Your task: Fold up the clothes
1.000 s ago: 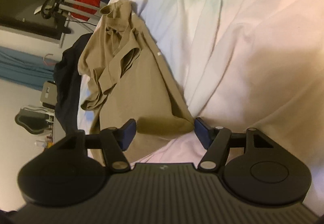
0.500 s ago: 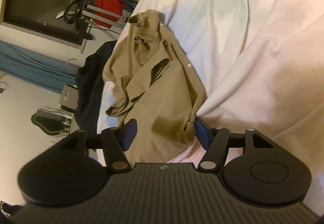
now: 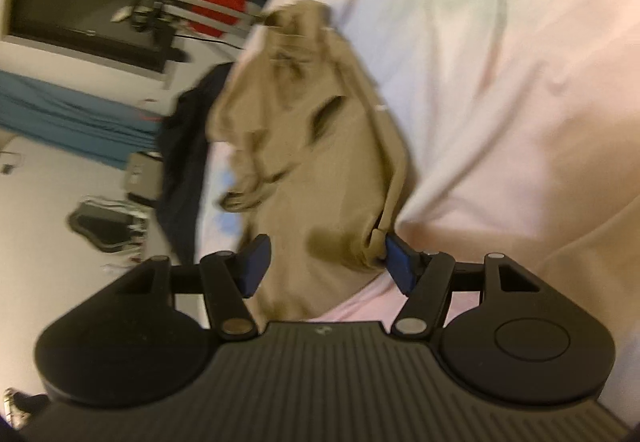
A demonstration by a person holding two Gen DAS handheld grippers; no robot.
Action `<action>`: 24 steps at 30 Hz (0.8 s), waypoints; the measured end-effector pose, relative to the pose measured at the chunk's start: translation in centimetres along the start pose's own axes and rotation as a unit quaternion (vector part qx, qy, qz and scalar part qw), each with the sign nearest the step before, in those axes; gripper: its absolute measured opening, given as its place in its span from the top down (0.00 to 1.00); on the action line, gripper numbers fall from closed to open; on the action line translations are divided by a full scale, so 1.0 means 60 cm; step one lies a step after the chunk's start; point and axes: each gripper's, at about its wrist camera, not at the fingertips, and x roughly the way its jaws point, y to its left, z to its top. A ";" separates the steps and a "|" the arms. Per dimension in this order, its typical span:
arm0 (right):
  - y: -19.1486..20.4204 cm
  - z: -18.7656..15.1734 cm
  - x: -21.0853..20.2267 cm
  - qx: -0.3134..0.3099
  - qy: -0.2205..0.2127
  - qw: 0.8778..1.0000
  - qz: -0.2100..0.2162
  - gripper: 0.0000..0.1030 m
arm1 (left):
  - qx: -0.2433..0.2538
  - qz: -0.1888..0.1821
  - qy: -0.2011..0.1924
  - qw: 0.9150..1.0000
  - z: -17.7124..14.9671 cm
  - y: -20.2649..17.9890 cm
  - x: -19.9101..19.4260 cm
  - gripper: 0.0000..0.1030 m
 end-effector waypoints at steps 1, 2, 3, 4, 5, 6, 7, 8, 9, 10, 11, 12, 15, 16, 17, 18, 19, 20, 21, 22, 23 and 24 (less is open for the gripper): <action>0.000 -0.001 0.005 -0.003 0.000 1.000 -0.003 0.37 | 0.000 0.000 0.000 1.000 0.000 0.000 0.000 0.46; 0.002 -0.002 0.008 -0.009 -0.001 1.000 -0.004 0.39 | 0.001 0.000 0.000 1.000 0.000 -0.001 0.000 0.46; 0.005 -0.003 0.011 -0.015 -0.003 1.000 -0.005 0.44 | 0.003 0.000 0.000 1.000 0.000 -0.001 0.000 0.46; 0.007 -0.004 0.013 -0.021 -0.004 1.000 -0.006 0.58 | 0.004 0.000 0.001 1.000 0.000 -0.002 0.000 0.46; 0.010 -0.005 0.016 -0.027 -0.006 1.000 -0.007 0.72 | 0.005 -0.004 0.003 1.000 -0.001 -0.003 -0.001 0.46; 0.016 -0.006 0.014 -0.038 -0.012 0.999 -0.004 0.76 | 0.006 -0.011 0.007 1.000 -0.002 -0.005 -0.003 0.46; 0.021 -0.005 0.007 -0.045 -0.020 0.999 0.006 0.80 | 0.008 -0.022 0.013 1.000 -0.004 -0.008 -0.004 0.46; 0.026 -0.005 0.000 -0.050 -0.027 0.998 0.017 0.82 | 0.010 -0.039 0.022 0.999 -0.007 -0.011 -0.006 0.46; 0.030 -0.004 -0.006 -0.053 -0.032 0.998 0.027 0.83 | 0.013 -0.057 0.031 0.998 -0.009 -0.015 -0.008 0.45; 0.033 -0.002 -0.010 -0.055 -0.037 0.997 0.036 0.84 | 0.015 -0.076 0.039 0.996 -0.011 -0.019 -0.009 0.39; 0.036 0.000 -0.014 -0.056 -0.042 0.997 0.045 0.85 | 0.016 -0.096 0.045 0.994 -0.013 -0.023 -0.007 0.31; 0.040 0.002 -0.017 -0.059 -0.046 0.996 0.052 0.85 | 0.016 -0.113 0.051 0.992 -0.015 -0.027 -0.004 0.27; 0.056 0.007 -0.022 -0.073 -0.052 0.994 0.066 0.85 | -0.004 -0.145 0.067 0.987 -0.019 -0.034 0.024 0.23; 0.059 0.008 -0.024 -0.073 -0.051 0.994 0.070 0.85 | -0.019 -0.153 0.068 0.986 -0.019 -0.032 0.035 0.23; 0.060 0.009 -0.027 -0.070 -0.050 0.993 0.075 0.85 | -0.034 -0.157 0.067 0.985 -0.016 -0.028 0.047 0.25; 0.059 0.010 -0.029 -0.068 -0.049 0.993 0.078 0.85 | -0.048 -0.156 0.064 0.984 -0.013 -0.023 0.056 0.26; 0.056 0.012 -0.032 -0.066 -0.048 0.994 0.079 0.85 | -0.058 -0.152 0.058 0.985 -0.012 -0.016 0.060 0.28; 0.053 0.013 -0.035 -0.064 -0.047 0.994 0.081 0.86 | -0.069 -0.150 0.050 0.985 -0.008 -0.009 0.059 0.28; 0.051 0.014 -0.035 -0.062 -0.045 0.994 0.081 0.86 | -0.078 -0.150 0.043 0.985 -0.005 -0.001 0.055 0.28; 0.049 0.015 -0.033 -0.060 -0.042 0.994 0.080 0.86 | -0.084 -0.151 0.036 0.984 -0.004 0.005 0.049 0.28; 0.049 0.016 -0.033 -0.060 -0.038 0.994 0.079 0.86 | -0.084 -0.146 0.032 0.985 -0.005 0.010 0.040 0.28; 0.050 0.016 -0.034 -0.064 -0.036 0.994 0.079 0.86 | -0.078 -0.134 0.028 0.988 -0.005 0.013 0.031 0.28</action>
